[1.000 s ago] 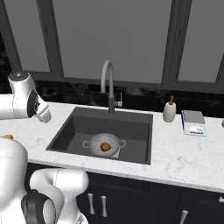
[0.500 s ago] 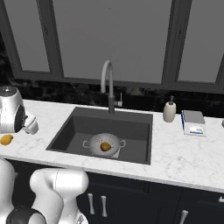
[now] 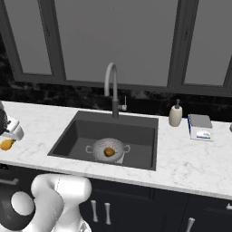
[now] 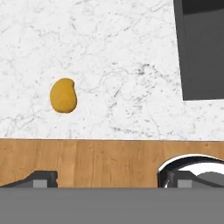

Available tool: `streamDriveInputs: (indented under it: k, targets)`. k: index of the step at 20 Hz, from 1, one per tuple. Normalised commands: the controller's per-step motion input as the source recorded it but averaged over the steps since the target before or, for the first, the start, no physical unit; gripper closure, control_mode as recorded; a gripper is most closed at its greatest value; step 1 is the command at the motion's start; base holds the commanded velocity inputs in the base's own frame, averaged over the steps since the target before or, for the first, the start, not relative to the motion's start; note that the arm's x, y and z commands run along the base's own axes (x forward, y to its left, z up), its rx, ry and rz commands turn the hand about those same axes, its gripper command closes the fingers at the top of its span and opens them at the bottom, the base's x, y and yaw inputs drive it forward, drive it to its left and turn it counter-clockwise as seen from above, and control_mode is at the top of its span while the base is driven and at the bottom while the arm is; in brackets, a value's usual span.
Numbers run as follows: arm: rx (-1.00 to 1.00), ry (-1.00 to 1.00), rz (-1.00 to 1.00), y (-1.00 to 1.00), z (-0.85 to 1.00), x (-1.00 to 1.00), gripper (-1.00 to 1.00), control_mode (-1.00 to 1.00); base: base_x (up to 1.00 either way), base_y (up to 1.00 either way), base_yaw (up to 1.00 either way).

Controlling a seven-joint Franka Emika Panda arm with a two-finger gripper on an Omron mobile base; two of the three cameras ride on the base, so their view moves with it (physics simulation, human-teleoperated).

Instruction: Put the colander in the sink, put the pear, mango in the colander, and turn on the sink faucet and pour water over the colander.

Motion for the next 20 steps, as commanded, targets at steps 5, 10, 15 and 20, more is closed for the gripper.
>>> streamDriveInputs:
  k: [5,10,15,20]
  targets:
    - [-0.19,0.00,0.05,0.55,-0.21,-0.01,-1.00,-1.00,0.00,0.00,0.00]
    - [-0.16,0.00,0.02,0.39,-0.30,0.00,-1.00,-1.00,0.00,0.00,0.00]
    - [-0.07,0.00,0.00,0.24,-0.36,0.08,-1.00,-1.00,0.00,0.00,0.00]
    - [0.00,0.00,0.00,0.12,-0.34,0.33,-1.00,-1.00,0.00,0.00,0.00]
